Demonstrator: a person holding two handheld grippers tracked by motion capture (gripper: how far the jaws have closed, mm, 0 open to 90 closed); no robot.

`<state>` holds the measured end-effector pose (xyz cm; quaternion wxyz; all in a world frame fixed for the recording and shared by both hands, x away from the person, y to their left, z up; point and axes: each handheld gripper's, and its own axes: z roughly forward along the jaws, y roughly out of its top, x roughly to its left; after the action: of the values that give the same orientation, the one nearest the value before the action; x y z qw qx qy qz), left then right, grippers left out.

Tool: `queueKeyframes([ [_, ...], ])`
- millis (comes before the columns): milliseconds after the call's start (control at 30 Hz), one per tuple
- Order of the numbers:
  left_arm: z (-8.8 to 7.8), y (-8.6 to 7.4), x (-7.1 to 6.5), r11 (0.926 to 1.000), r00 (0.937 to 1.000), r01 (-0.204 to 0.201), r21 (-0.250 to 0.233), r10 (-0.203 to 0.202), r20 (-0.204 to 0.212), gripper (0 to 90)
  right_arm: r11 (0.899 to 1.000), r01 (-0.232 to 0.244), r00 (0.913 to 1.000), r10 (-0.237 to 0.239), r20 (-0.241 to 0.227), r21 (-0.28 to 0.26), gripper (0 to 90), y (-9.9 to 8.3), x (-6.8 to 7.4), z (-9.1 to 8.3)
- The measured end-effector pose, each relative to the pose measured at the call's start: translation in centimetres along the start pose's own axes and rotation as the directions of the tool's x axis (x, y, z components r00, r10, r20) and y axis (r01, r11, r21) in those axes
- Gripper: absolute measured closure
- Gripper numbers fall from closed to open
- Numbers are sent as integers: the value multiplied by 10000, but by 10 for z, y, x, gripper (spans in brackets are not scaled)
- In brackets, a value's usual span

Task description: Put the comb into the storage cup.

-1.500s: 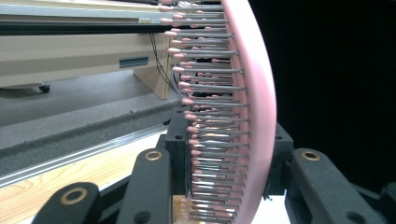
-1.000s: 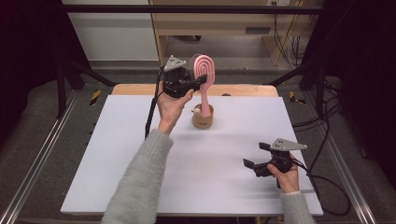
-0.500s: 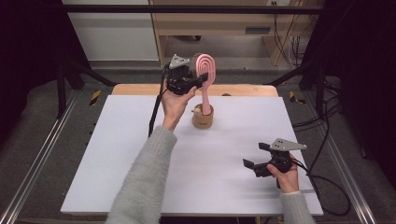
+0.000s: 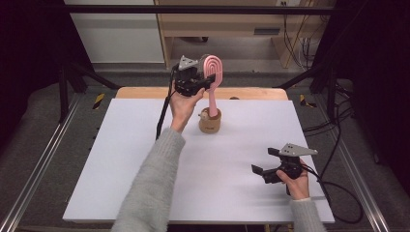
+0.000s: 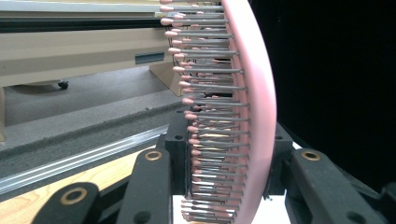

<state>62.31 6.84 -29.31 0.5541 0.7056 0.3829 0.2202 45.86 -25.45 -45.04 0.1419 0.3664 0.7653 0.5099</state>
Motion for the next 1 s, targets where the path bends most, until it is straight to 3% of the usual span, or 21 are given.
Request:
queueKeyframes([
  [1000,26,-24,11,9990,9998,128,422,-122,-153,630,10000,-5,10000,5,-26,-17,3,0,0,0],
])
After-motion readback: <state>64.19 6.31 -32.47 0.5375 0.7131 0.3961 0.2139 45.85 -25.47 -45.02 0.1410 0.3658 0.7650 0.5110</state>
